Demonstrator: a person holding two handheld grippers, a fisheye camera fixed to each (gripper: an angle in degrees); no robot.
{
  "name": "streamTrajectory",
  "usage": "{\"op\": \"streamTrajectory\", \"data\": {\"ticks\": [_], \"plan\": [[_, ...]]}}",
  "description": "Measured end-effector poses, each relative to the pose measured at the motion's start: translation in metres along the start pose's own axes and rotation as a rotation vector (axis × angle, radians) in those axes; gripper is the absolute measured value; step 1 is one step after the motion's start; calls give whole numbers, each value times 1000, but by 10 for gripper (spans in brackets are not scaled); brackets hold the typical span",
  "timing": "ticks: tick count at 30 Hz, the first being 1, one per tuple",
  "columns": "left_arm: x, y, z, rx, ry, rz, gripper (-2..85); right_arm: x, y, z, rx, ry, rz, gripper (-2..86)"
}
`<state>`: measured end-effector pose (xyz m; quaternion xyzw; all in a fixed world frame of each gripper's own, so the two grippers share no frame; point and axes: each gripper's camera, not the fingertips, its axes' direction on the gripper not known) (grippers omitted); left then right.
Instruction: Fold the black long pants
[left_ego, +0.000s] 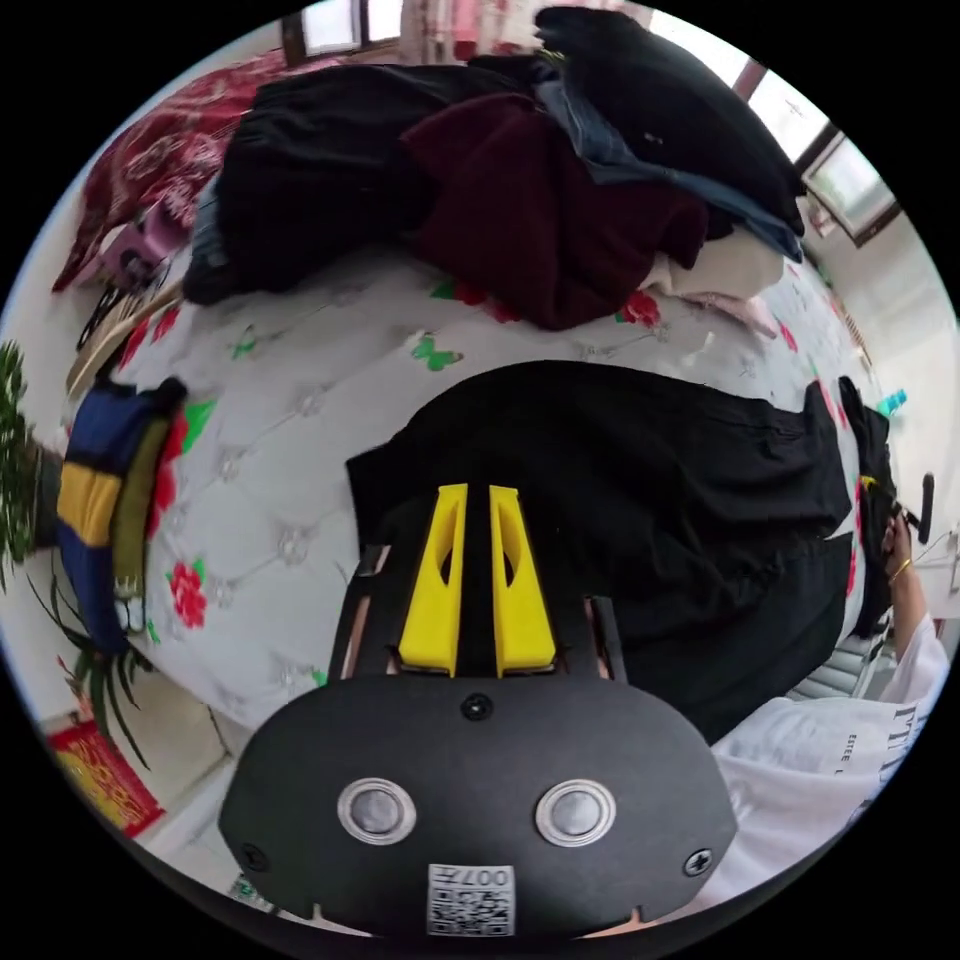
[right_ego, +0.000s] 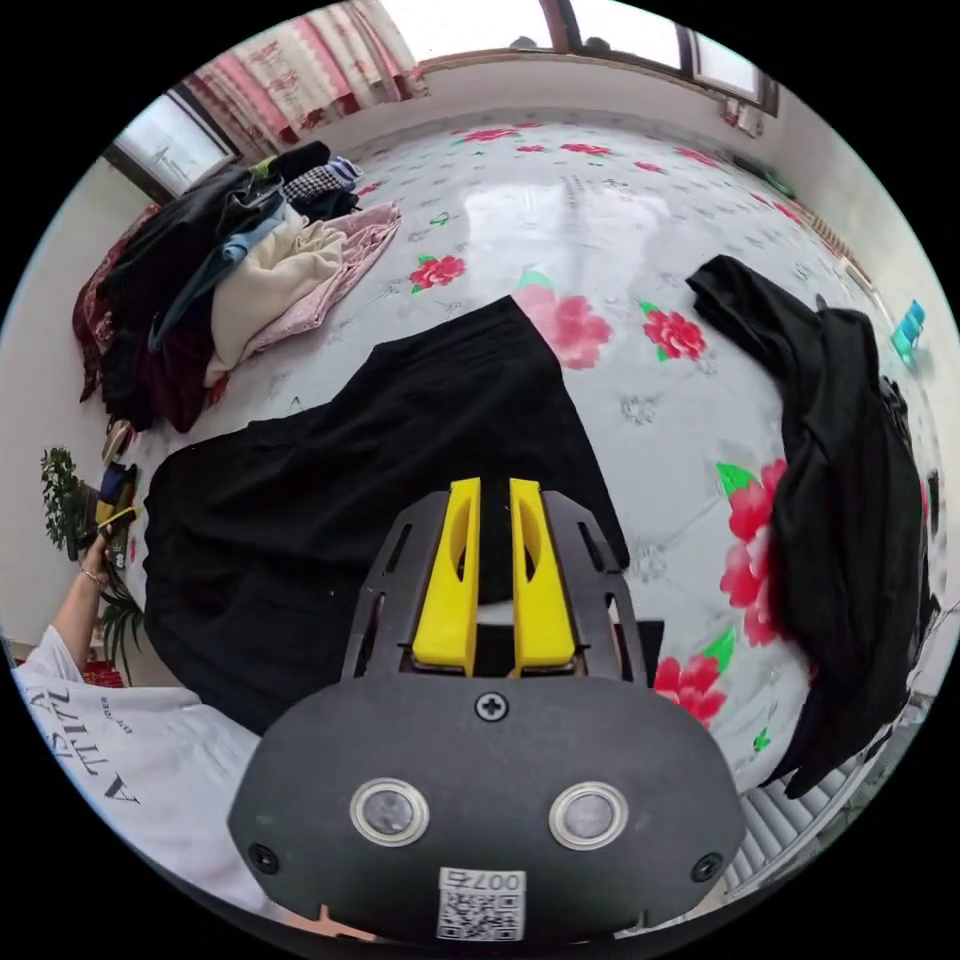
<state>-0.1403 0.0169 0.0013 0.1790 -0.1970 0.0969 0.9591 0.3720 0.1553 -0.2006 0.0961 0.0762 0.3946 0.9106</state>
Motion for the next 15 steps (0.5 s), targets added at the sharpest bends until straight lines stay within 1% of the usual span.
{"op": "streamTrajectory", "data": {"ticks": [2,4,7,8,11,12,15], "plan": [[12,-23,20,-33,-24,35,47,-7,-27,28,-31,43,-15,47],[24,-42,51,-123,-91,79,39,-8,-38,47,-46,90,-2,48],[28,-50,53,-80,-133,119,20,-4,-43,76,-89,132,15,43],[26,-53,53,-70,-138,100,9,-3,-40,71,9,145,4,38],[14,-62,54,-20,-162,-4,-5,13,-43,77,13,227,33,19],[7,-67,55,6,-152,-60,-6,17,-45,76,24,224,34,15],[-4,-82,56,71,-95,-168,-7,44,-63,79,37,221,126,2]]}}
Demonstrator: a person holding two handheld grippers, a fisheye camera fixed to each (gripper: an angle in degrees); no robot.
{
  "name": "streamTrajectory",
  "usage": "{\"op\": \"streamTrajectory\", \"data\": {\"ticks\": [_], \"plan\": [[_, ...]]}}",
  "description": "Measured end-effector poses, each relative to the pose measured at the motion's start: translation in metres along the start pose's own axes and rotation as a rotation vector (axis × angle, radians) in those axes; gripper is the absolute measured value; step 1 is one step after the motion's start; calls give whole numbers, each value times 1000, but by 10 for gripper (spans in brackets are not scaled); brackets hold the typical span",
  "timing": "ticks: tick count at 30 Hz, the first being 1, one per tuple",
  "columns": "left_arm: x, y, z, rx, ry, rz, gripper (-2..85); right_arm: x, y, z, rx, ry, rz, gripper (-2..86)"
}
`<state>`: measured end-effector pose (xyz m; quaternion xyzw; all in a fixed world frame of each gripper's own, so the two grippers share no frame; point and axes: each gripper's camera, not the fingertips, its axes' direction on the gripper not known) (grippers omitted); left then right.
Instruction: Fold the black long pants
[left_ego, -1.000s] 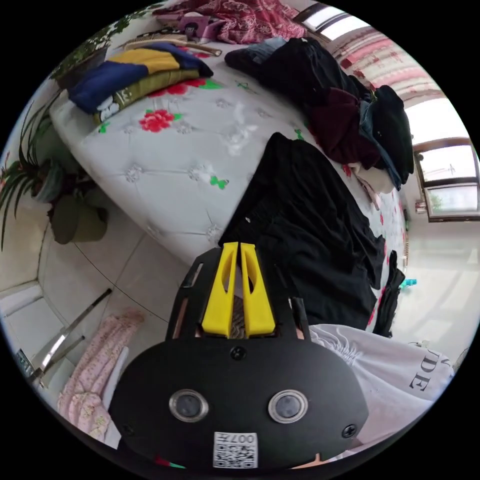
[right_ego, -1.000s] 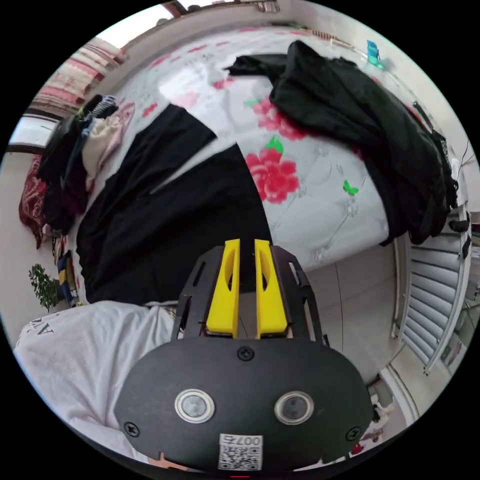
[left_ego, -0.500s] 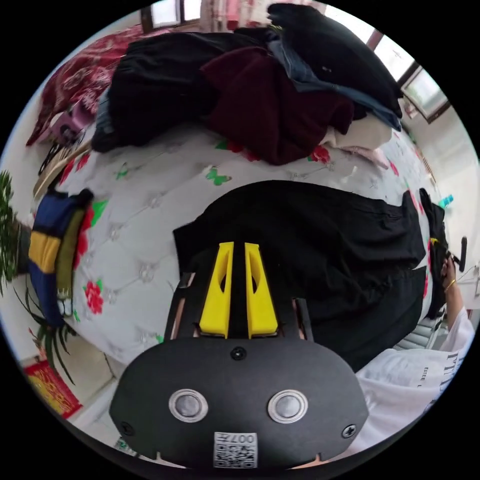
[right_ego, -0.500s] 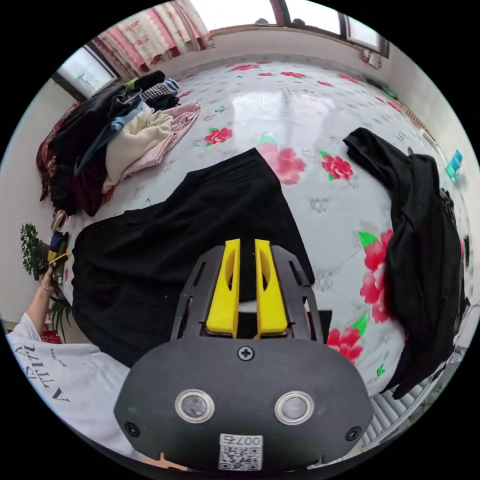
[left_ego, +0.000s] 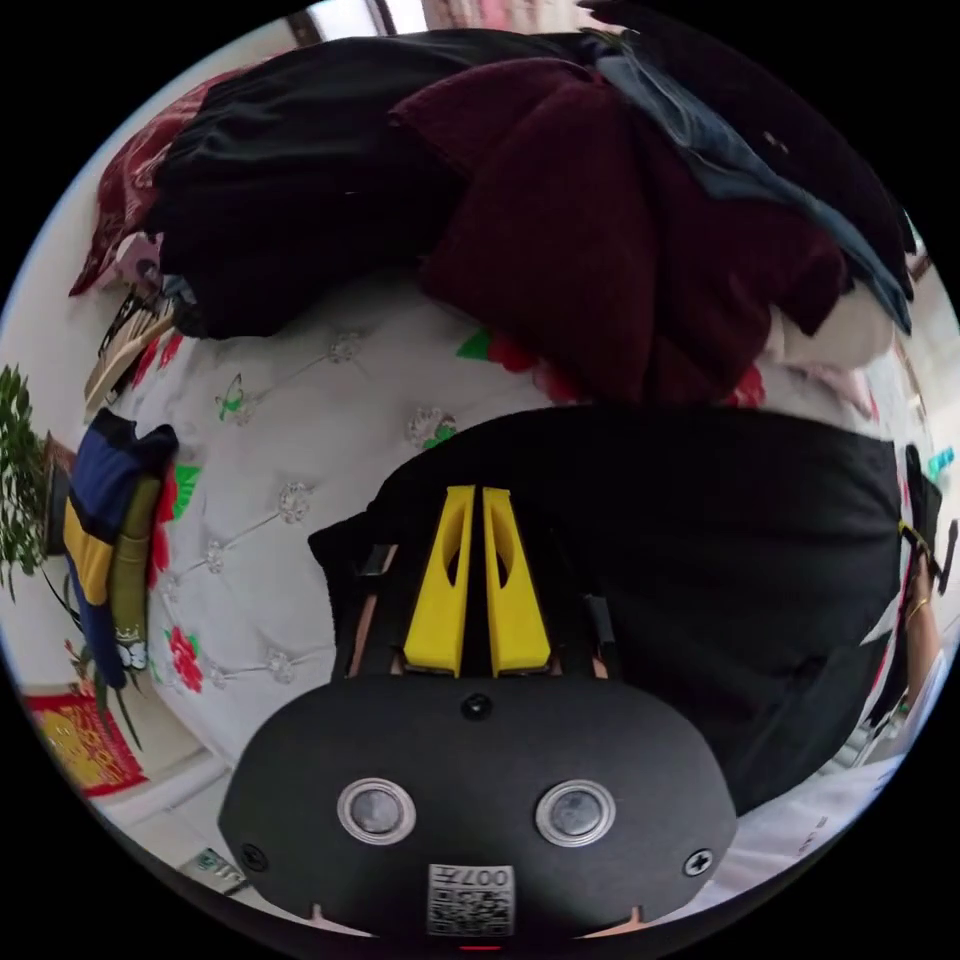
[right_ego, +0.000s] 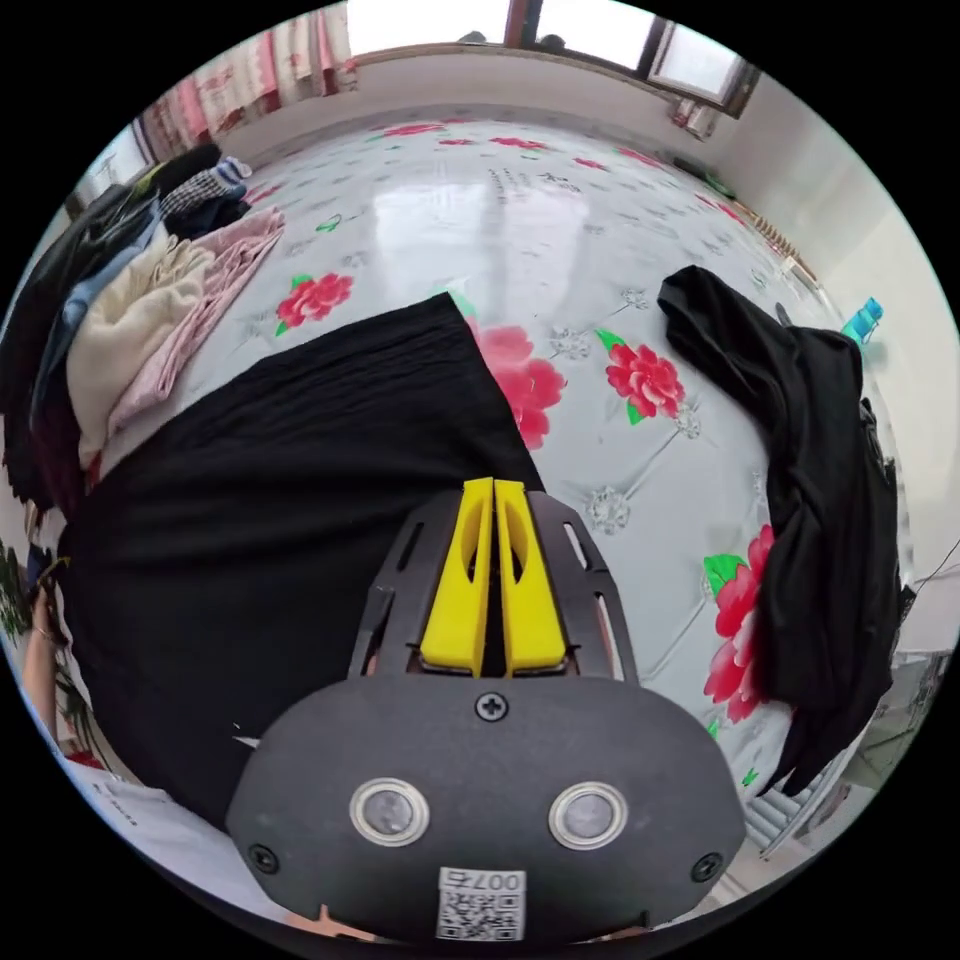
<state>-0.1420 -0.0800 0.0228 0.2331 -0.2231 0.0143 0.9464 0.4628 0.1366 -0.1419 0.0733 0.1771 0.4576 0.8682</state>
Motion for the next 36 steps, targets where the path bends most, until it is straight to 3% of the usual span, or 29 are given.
{"op": "streamTrajectory", "data": {"ticks": [4,9,12,16,19,23,29,34,36], "plan": [[1,-5,-1,40,19,-7,-6,25,-19,7,27,-81,175,-1],[-38,43,-39,84,102,-88,2,46,16,-27,108,-122,214,0],[-73,105,-74,124,145,-163,17,70,72,-62,174,-244,195,7],[-121,198,-107,124,181,-291,48,118,177,-86,96,-397,232,32],[-162,282,-124,92,212,-400,83,157,262,-98,35,-397,328,49],[-182,332,-120,32,302,-440,100,211,366,-108,-43,-343,492,76],[-182,340,-95,-44,460,-400,130,263,472,-104,-136,-300,739,98],[-187,334,-94,-113,273,-379,45,274,515,-85,-175,-401,821,102],[-193,330,-97,-134,260,-316,17,272,518,-89,-172,-337,816,97]]}}
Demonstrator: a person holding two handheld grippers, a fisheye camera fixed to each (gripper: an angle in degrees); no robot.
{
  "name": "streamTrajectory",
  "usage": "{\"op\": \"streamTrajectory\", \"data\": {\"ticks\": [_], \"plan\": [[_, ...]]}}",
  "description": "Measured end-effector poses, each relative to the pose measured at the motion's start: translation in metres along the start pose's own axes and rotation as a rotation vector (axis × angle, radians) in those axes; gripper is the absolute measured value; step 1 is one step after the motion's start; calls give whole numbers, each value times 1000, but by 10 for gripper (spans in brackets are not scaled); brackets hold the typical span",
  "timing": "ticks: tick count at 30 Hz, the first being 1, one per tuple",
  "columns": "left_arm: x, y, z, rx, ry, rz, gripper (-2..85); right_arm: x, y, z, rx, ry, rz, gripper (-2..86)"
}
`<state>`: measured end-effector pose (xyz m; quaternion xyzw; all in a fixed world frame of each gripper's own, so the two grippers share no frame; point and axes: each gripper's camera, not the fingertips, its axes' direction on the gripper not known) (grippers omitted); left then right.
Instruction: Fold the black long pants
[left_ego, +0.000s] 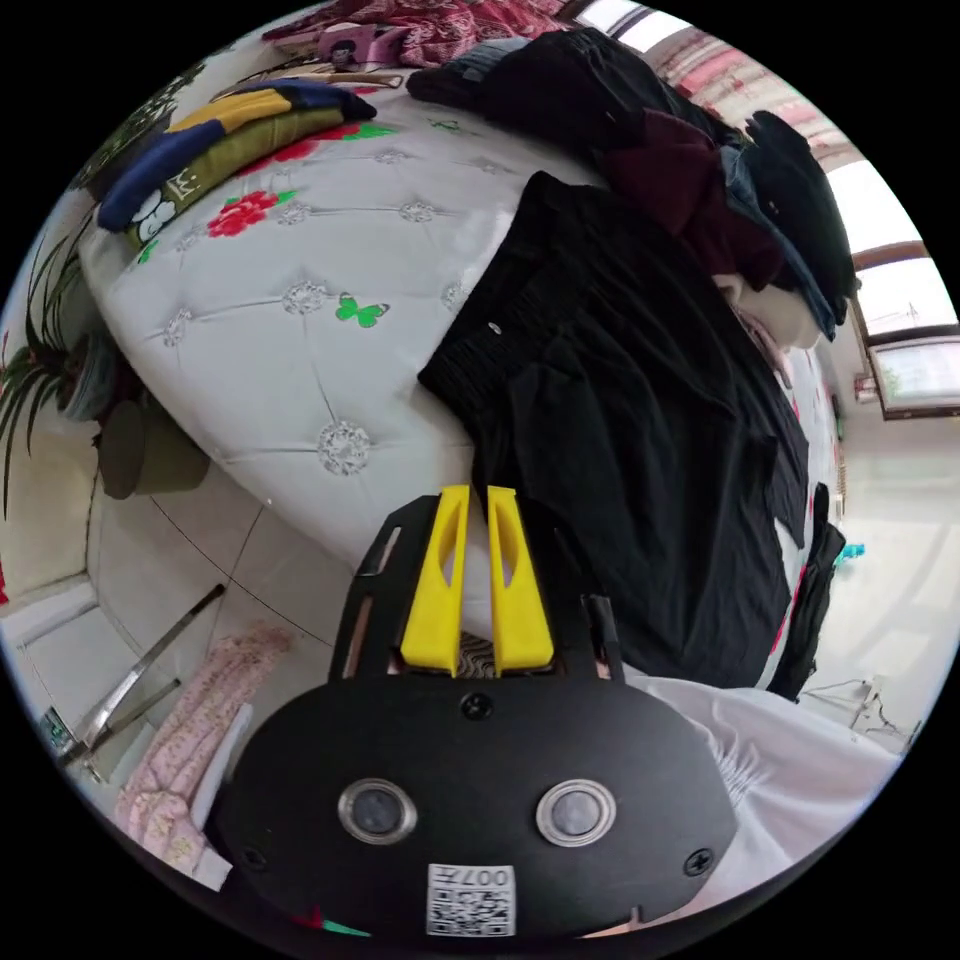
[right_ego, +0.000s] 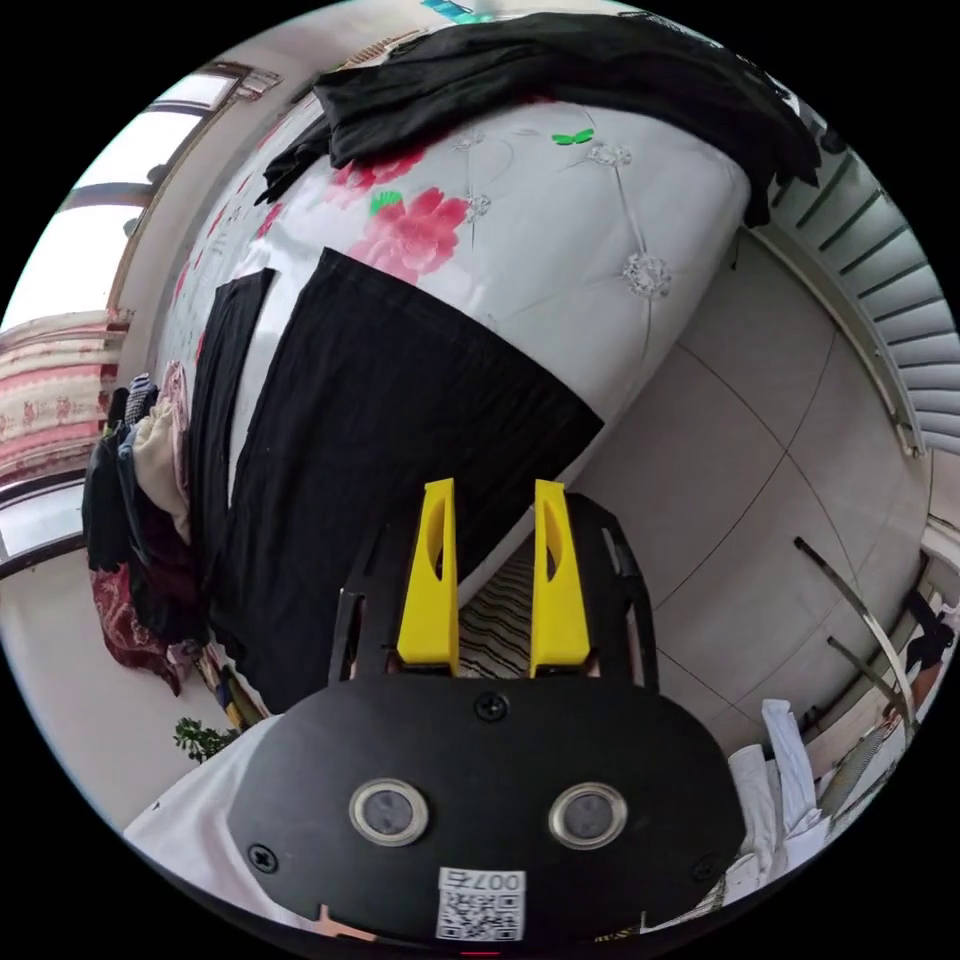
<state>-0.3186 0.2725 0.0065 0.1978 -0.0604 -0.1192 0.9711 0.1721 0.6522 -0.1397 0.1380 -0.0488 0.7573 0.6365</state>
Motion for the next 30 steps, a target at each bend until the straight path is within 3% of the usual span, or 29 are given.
{"op": "streamTrajectory", "data": {"ticks": [4,7,14,19,23,30], "plan": [[-14,-6,-8,-16,111,18,-6,-8,6,-8,7,116,-109,72],[-30,-4,-25,42,225,-14,-9,-7,11,-19,5,79,-177,27],[-56,-1,-96,239,449,-3,-9,4,20,-91,183,-513,-284,0],[-60,-9,-158,385,638,36,-10,-10,30,-171,359,-789,-393,-1],[-60,-4,-194,404,624,101,-9,-17,61,-233,532,-928,-512,-2],[-66,-2,-204,392,563,60,-10,-30,101,-254,604,-899,-564,-2]]}}
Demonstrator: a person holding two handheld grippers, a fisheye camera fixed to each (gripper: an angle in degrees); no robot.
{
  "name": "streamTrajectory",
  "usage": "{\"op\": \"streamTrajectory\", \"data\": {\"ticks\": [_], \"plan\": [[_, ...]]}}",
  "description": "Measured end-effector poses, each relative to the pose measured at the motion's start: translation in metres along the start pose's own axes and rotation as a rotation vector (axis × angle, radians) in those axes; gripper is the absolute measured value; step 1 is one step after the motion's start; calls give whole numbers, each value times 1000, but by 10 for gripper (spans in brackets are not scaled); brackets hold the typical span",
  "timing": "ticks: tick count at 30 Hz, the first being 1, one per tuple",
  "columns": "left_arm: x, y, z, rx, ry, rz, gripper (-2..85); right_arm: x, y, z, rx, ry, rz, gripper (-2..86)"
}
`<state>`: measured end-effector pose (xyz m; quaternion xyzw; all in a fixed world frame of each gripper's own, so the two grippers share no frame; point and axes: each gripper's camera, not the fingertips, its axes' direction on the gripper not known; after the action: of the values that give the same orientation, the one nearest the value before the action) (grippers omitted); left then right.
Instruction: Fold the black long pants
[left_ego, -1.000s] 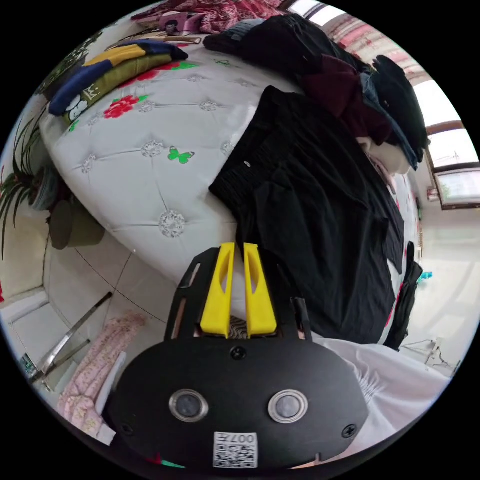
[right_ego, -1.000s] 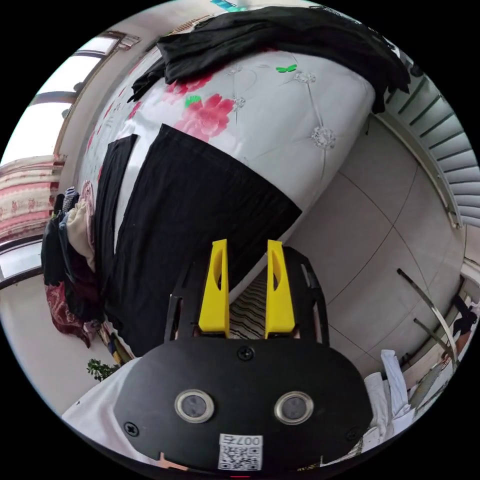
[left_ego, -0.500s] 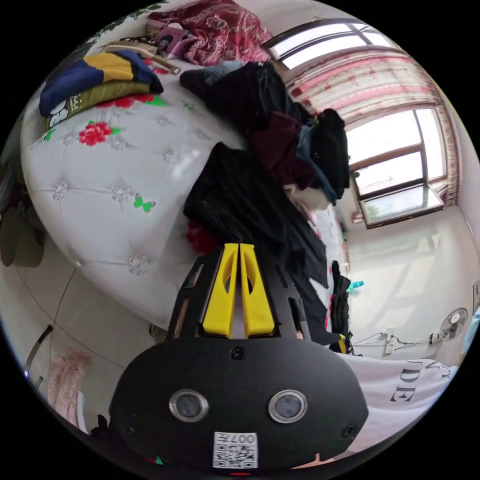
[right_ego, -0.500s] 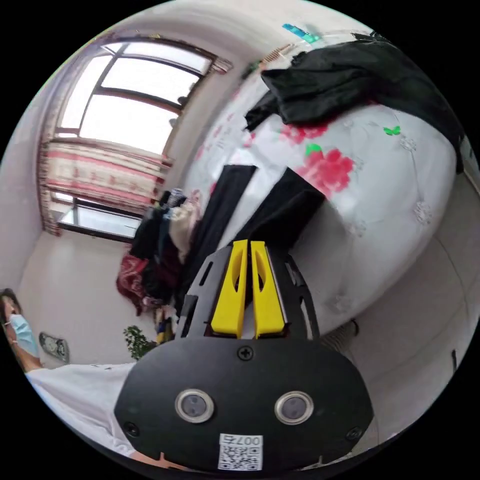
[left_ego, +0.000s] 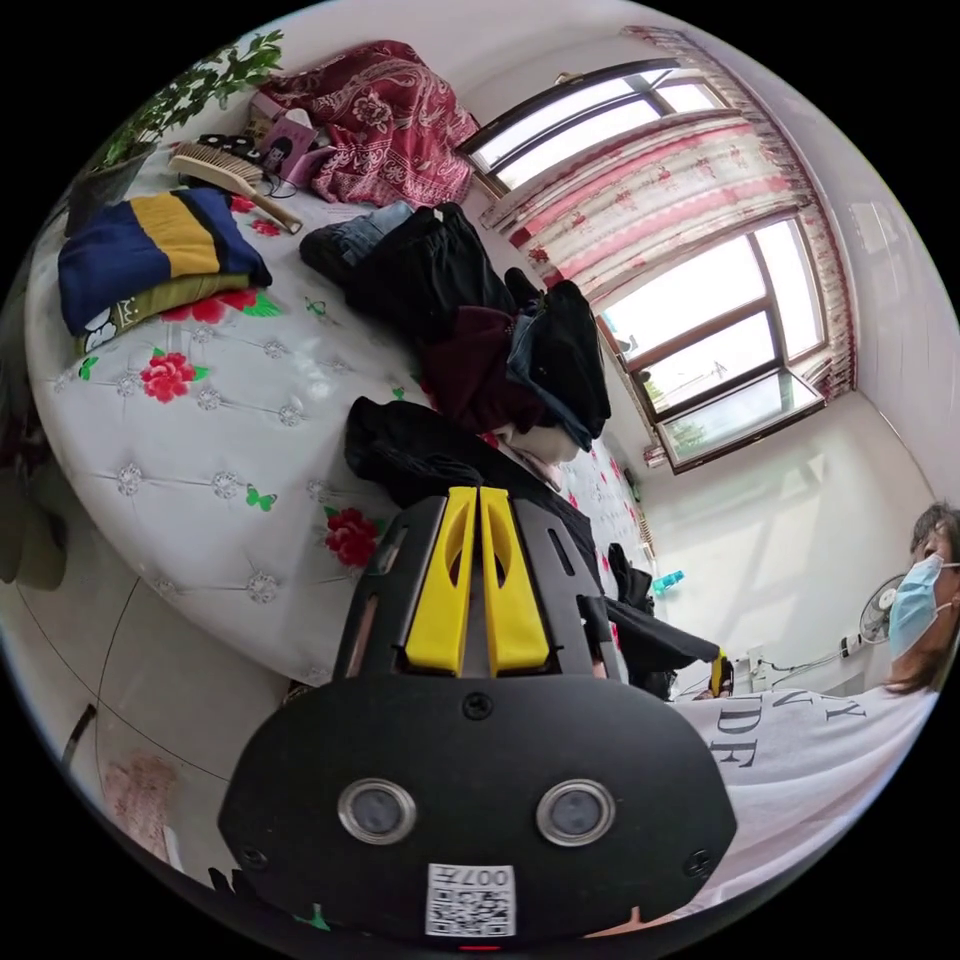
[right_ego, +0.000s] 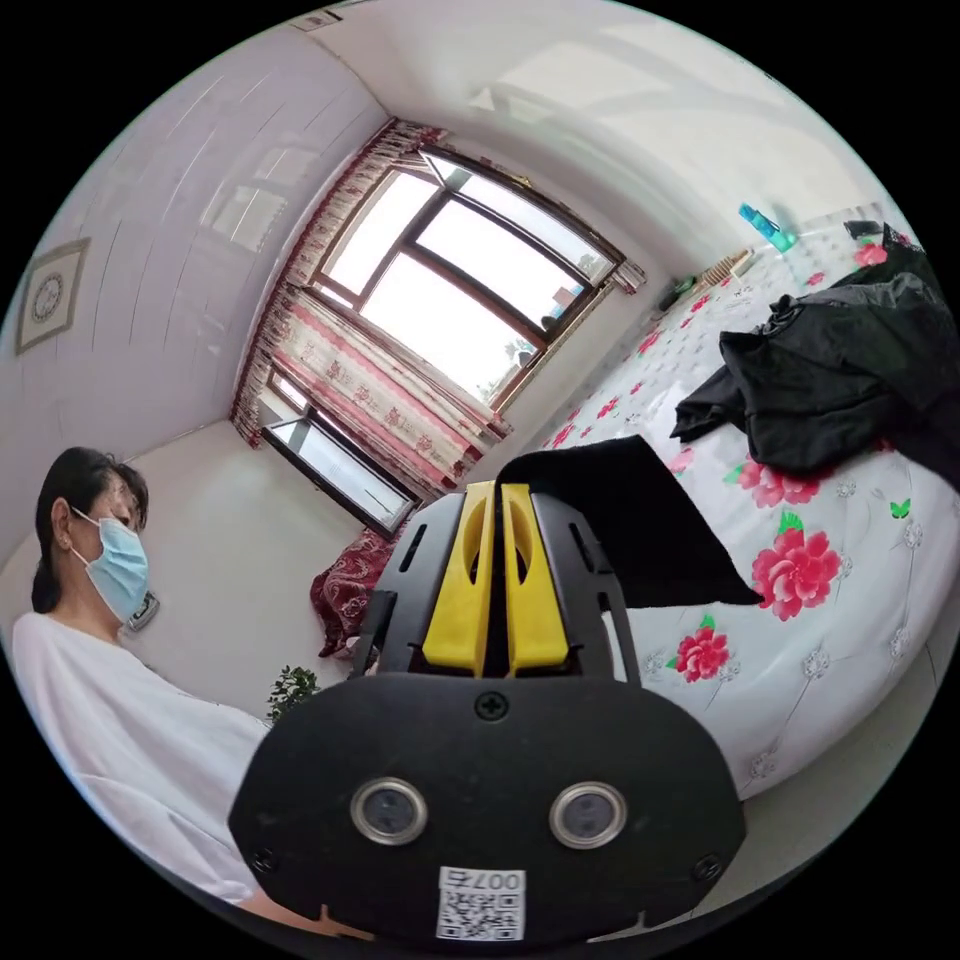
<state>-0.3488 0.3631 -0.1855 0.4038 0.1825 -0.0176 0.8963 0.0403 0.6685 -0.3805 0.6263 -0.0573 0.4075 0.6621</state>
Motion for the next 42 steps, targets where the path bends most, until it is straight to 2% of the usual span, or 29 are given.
{"op": "streamTrajectory", "data": {"ticks": [6,9,12,14,17,21,24,27,29,34,37,42], "plan": [[9,-39,35,15,-29,-20,-10,-32,-7,49,-9,52,-77,-2],[16,-81,81,3,-52,-12,-9,-39,-23,107,-58,143,-124,-1],[26,-138,152,-8,-102,13,-8,-29,-48,198,-117,213,-123,3],[33,-173,204,-13,-141,44,-6,-14,-66,294,-162,297,-160,10],[42,-220,285,-69,-328,65,4,20,-76,415,-273,382,-180,36],[32,-245,346,-150,-407,17,41,61,-53,497,-377,376,-80,55],[29,-229,346,-119,-444,126,47,67,3,524,-458,315,-135,57],[23,-195,317,-84,-518,188,50,61,91,535,-668,187,-196,61],[16,-170,302,-86,-567,198,52,50,175,539,-892,103,-230,67],[-2,-122,315,-186,-596,172,81,11,322,559,-1233,-15,-340,82],[-1,-122,351,-206,-607,213,82,-6,369,588,-1296,-17,-476,90],[-9,-135,408,-311,-711,239,65,-12,411,640,-1425,-53,-555,95]]}}
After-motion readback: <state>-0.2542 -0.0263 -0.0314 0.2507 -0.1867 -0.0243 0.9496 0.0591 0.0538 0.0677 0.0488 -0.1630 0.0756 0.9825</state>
